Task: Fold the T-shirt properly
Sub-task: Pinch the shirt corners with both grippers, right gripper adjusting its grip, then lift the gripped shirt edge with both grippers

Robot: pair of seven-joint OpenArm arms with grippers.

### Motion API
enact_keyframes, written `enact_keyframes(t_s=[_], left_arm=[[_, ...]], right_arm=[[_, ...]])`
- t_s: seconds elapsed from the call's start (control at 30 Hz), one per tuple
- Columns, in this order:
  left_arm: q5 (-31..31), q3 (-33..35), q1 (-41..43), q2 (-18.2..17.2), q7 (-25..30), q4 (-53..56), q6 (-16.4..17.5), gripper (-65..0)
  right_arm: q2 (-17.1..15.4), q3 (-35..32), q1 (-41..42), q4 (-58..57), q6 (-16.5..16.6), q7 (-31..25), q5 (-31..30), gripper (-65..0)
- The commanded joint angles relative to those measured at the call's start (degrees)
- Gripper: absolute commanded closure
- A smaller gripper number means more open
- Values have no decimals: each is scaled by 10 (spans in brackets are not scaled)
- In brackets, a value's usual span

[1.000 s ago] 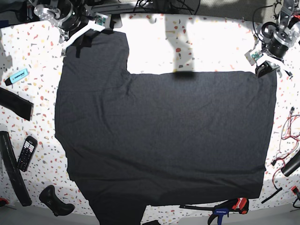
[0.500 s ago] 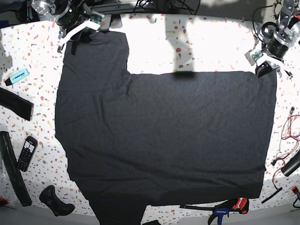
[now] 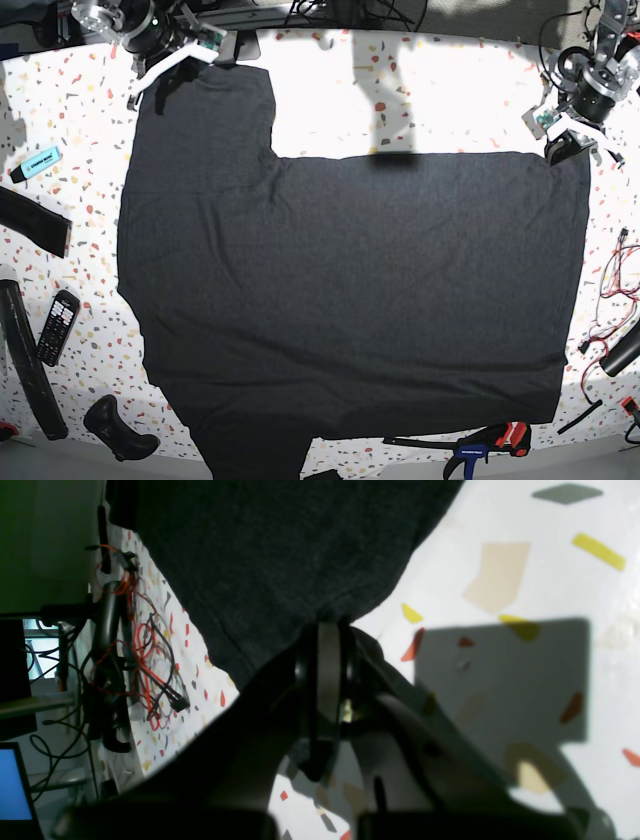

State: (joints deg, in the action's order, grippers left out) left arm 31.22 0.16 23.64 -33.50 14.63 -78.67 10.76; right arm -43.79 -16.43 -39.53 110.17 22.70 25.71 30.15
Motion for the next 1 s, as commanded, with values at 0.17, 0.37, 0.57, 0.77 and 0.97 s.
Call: enact_keyframes(t_s=[0.17,0.37,0.57,0.77,0.97], left_arm=[[-2,-1,2,-8,2,-4,3,0],[-2,-1,2,-8,2,-4,2,0],[-2,-1,2,-8,2,-5,2,0],[-2,-1,2,-8,2,-15,-20,0],[-2,-1,1,-8,2,-38,-63,0]], right_arm=[[-7,5,4,13,-48,83,23,0],[-7,5,4,38,-66,99,22,0],[-7,5,4,66,-105,106,22,0],[-7,5,5,99,-148,105,21,0],[-6,5,15,115,-193,102,-6,0]])
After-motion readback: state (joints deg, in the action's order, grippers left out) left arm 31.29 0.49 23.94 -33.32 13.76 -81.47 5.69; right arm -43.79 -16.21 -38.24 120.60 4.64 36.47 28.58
